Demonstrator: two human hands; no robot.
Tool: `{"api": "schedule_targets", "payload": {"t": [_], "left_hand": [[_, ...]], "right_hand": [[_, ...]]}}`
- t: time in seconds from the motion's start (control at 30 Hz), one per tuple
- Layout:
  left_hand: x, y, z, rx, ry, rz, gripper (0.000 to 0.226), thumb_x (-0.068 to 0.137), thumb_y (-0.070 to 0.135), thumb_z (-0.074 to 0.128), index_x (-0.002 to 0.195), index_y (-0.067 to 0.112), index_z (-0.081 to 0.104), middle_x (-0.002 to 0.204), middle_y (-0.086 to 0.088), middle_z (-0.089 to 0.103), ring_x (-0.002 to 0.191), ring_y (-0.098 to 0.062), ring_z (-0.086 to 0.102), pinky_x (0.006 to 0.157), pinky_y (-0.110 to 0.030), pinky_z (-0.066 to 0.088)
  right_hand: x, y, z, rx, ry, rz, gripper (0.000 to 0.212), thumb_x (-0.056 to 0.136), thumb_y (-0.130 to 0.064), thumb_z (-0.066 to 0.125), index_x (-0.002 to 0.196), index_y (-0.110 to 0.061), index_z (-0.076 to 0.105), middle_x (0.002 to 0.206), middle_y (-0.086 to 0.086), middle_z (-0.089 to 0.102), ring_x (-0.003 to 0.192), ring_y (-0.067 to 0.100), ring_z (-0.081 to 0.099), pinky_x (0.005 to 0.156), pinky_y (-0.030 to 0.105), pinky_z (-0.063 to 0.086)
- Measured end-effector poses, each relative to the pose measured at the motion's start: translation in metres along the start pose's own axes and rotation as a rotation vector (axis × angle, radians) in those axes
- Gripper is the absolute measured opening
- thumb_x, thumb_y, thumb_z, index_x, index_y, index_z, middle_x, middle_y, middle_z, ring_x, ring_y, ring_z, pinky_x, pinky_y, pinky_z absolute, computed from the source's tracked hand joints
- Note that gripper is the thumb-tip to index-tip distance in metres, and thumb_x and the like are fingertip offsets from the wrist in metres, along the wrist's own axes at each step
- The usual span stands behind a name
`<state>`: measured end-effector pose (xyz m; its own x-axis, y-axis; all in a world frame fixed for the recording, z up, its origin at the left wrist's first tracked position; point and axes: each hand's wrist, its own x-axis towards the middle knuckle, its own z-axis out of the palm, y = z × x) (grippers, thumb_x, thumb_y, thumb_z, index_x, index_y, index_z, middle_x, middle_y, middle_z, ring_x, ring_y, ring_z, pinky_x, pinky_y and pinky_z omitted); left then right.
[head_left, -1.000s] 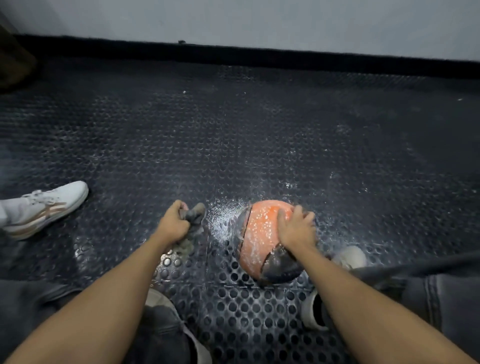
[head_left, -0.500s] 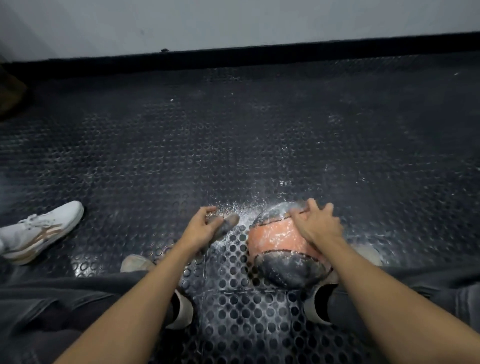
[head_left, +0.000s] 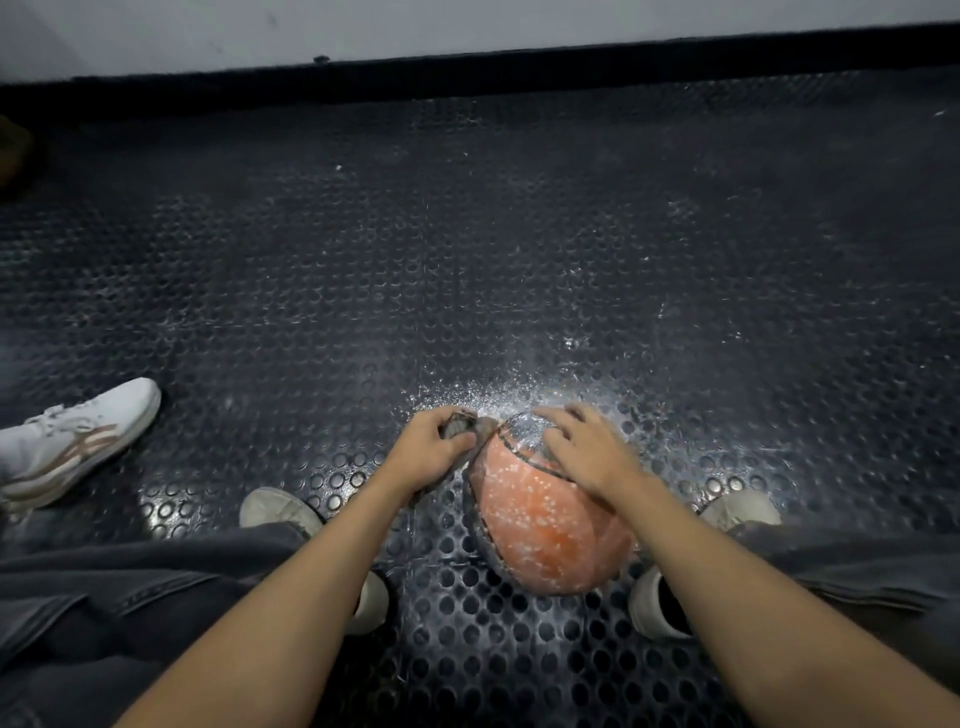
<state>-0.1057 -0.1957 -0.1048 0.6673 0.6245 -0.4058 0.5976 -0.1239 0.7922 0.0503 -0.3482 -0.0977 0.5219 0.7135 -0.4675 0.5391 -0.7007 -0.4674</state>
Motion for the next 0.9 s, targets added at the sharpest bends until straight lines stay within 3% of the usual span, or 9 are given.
{"api": "schedule_targets", "payload": {"t": [0.17, 0.27, 0.37, 0.47, 0.57, 0.73, 0.9], "left_hand": [[-0.005, -0.007, 0.000, 0.099, -0.016, 0.029, 0.013, 0.090, 0.015, 0.064, 0.099, 0.005, 0.064, 0.082, -0.010, 0.064, 0.071, -0.019, 0.056, 0.068, -0.031, 0.045], [-0.007, -0.003, 0.003, 0.073, -0.047, 0.013, 0.009, 0.089, 0.014, 0.066, 0.098, 0.012, 0.064, 0.074, -0.004, 0.062, 0.062, -0.016, 0.055, 0.058, -0.028, 0.044], [-0.007, 0.005, 0.005, 0.088, -0.102, 0.023, 0.006, 0.086, 0.012, 0.069, 0.084, 0.008, 0.064, 0.067, -0.002, 0.057, 0.057, -0.015, 0.052, 0.054, -0.025, 0.041], [-0.009, 0.013, 0.010, 0.103, -0.143, 0.027, 0.020, 0.083, 0.016, 0.072, 0.084, -0.002, 0.064, 0.067, -0.005, 0.057, 0.055, -0.015, 0.051, 0.053, -0.027, 0.042], [-0.016, 0.022, 0.019, 0.097, -0.169, 0.054, 0.024, 0.083, 0.019, 0.072, 0.075, -0.001, 0.061, 0.055, 0.001, 0.052, 0.046, -0.012, 0.045, 0.049, -0.022, 0.036], [-0.022, 0.023, 0.031, 0.209, -0.149, 0.142, 0.024, 0.086, 0.028, 0.070, 0.080, 0.005, 0.064, 0.069, -0.003, 0.059, 0.057, -0.014, 0.052, 0.052, -0.027, 0.043], [-0.032, 0.021, 0.036, 0.243, -0.247, 0.332, 0.012, 0.085, 0.017, 0.070, 0.090, 0.006, 0.072, 0.089, -0.003, 0.065, 0.079, -0.017, 0.062, 0.069, -0.018, 0.050]], "right_hand": [[-0.003, 0.000, 0.017, 0.145, 0.147, 0.169, 0.044, 0.095, -0.045, 0.033, 0.136, -0.041, 0.050, 0.147, 0.006, 0.041, 0.127, 0.028, 0.046, 0.107, 0.063, 0.036], [0.001, 0.000, 0.008, 0.195, 0.204, 0.230, 0.018, 0.097, -0.037, 0.042, 0.100, -0.022, 0.052, 0.118, 0.008, 0.052, 0.098, 0.024, 0.052, 0.095, 0.050, 0.045], [-0.004, 0.002, 0.008, 0.226, 0.282, 0.293, 0.020, 0.097, -0.030, 0.047, 0.084, -0.016, 0.044, 0.103, 0.007, 0.051, 0.075, 0.017, 0.045, 0.077, 0.034, 0.041], [-0.014, 0.007, 0.015, 0.264, 0.247, 0.330, 0.017, 0.100, -0.034, 0.049, 0.105, -0.019, 0.054, 0.116, 0.000, 0.043, 0.090, 0.015, 0.045, 0.089, 0.038, 0.041], [-0.021, 0.013, 0.016, 0.236, 0.251, 0.237, 0.031, 0.102, -0.038, 0.049, 0.126, -0.021, 0.061, 0.131, 0.003, 0.048, 0.099, 0.013, 0.041, 0.101, 0.041, 0.041], [-0.020, 0.020, 0.017, 0.260, 0.267, 0.216, 0.029, 0.101, -0.036, 0.051, 0.122, -0.021, 0.065, 0.132, 0.003, 0.051, 0.092, 0.011, 0.044, 0.085, 0.030, 0.034], [-0.023, 0.025, 0.019, 0.271, 0.266, 0.204, 0.025, 0.100, -0.035, 0.052, 0.120, -0.024, 0.064, 0.117, -0.007, 0.045, 0.083, 0.004, 0.043, 0.084, 0.026, 0.030]]}}
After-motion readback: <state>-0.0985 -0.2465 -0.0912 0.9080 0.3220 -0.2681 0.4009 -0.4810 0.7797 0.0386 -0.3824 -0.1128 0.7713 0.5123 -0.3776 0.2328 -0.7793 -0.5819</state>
